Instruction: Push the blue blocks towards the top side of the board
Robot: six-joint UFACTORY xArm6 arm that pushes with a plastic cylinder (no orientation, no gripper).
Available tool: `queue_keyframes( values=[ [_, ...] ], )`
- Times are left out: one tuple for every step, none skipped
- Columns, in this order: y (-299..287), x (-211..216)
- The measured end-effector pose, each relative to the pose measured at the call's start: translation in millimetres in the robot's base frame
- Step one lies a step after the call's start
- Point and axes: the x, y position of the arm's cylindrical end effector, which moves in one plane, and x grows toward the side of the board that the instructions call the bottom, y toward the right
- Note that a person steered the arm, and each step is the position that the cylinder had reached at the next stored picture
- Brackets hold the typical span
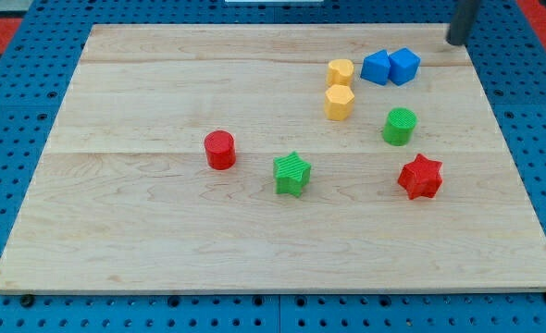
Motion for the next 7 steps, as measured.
queue_keyframes(
  values=[
    [17, 67],
    [-30, 81],
    [-75, 65],
    [-104, 56],
    [-114, 47],
    [-122, 27],
    [-129, -1]
  ],
)
